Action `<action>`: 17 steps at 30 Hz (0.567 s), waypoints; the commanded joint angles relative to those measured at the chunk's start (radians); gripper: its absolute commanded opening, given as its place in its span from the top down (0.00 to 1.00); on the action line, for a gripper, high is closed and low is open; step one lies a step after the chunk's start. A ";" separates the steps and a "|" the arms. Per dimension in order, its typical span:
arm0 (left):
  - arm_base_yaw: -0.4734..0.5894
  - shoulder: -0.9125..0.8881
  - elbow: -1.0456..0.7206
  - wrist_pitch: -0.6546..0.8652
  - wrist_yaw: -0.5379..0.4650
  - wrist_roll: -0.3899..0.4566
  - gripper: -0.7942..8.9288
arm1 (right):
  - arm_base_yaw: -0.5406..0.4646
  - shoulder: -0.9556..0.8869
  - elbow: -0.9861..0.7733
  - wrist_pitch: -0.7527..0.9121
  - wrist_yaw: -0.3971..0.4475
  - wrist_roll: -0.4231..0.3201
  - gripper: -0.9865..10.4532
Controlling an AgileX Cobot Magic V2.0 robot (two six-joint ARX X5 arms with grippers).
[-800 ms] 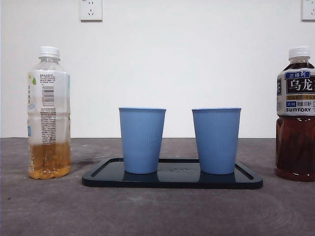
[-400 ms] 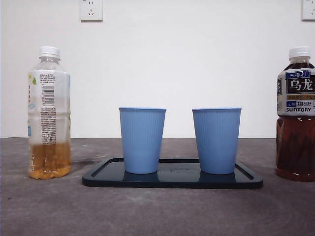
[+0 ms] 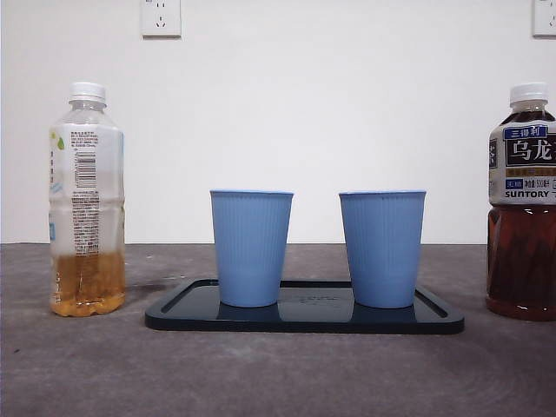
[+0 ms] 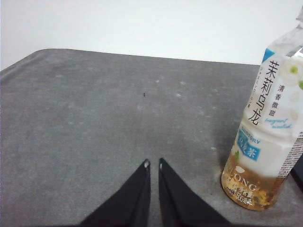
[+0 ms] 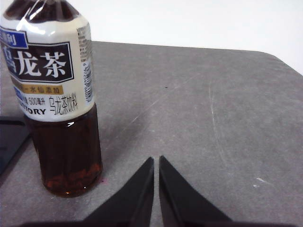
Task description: Pour the drink into the cup
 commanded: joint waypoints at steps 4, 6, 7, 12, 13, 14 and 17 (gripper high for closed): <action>-0.001 -0.002 -0.021 0.012 -0.003 -0.010 0.89 | -0.001 -0.002 -0.005 0.013 -0.003 0.010 0.90; -0.001 -0.002 -0.021 0.013 -0.003 -0.010 0.89 | -0.001 -0.002 -0.005 0.011 -0.003 0.010 0.90; -0.001 -0.002 -0.021 0.012 -0.003 -0.010 0.89 | -0.001 -0.002 -0.005 0.012 -0.003 0.010 0.90; -0.001 -0.002 -0.021 0.012 -0.003 -0.010 0.89 | -0.001 -0.002 -0.005 0.011 -0.003 0.010 0.90; -0.001 -0.002 -0.021 0.013 -0.003 -0.010 0.89 | -0.001 -0.002 -0.005 0.011 -0.003 0.010 0.90; -0.001 -0.002 -0.021 0.012 -0.003 -0.010 0.89 | -0.001 -0.002 -0.005 0.011 -0.003 0.010 0.90; -0.001 -0.002 -0.021 0.013 -0.003 -0.010 0.89 | -0.001 -0.002 -0.005 0.011 -0.003 0.010 0.90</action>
